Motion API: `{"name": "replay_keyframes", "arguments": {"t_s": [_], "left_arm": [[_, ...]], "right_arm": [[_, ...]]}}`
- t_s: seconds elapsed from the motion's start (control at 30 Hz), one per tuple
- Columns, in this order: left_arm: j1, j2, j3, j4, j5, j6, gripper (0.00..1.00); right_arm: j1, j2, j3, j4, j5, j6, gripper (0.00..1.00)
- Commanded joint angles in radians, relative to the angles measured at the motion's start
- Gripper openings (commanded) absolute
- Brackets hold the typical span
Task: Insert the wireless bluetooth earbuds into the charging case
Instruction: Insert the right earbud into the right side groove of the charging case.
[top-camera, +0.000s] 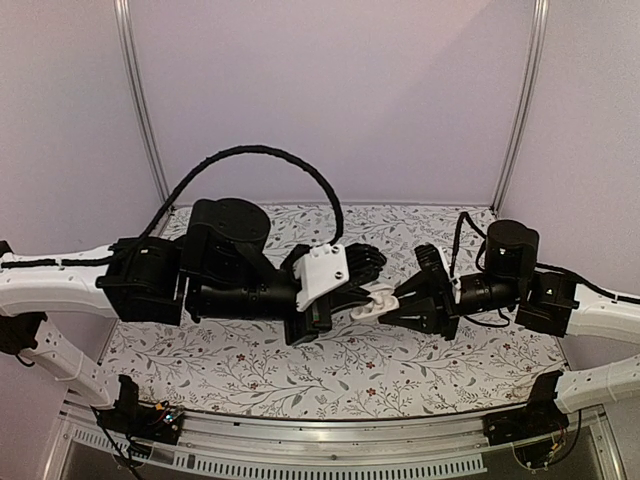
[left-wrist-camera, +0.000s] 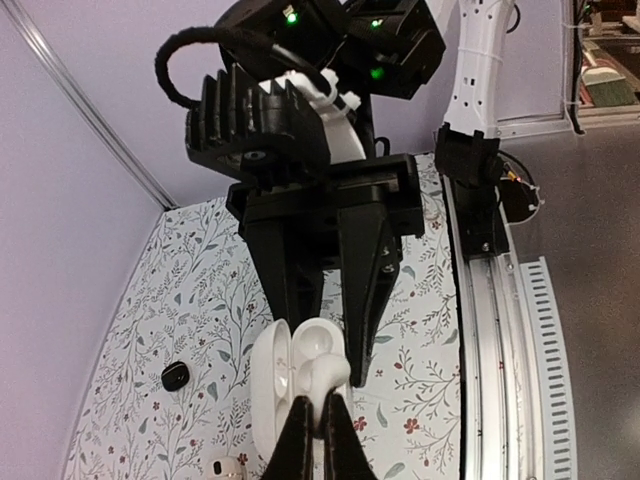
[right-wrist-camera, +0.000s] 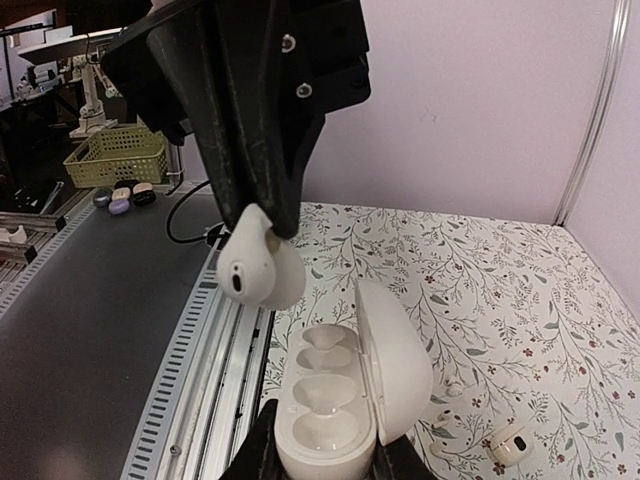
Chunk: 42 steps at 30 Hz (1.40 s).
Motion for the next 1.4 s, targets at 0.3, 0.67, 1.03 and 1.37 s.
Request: {"name": "replay_keyframes", "arguments": {"t_s": [0.3,0.67,1.03,1.37], "left_arm": [[-0.021,0.097,0.090,-0.097,-0.108,0.040,0.00],[-0.016,0.157,0.138,-0.144,-0.176,-0.001,0.00],[-0.014,0.221,0.190,-0.205,-0.195,-0.008,0.00],[-0.014,0.273,0.216,-0.249,-0.182,-0.005,0.00]], "right_arm": [[0.007,0.026,0.029,-0.029,0.037,0.051,0.00],[0.008,0.013,0.032,-0.042,0.084,0.057,0.00],[0.010,0.013,0.044,-0.064,0.104,0.055,0.00],[0.011,0.008,0.052,-0.064,0.108,0.050,0.00]]}}
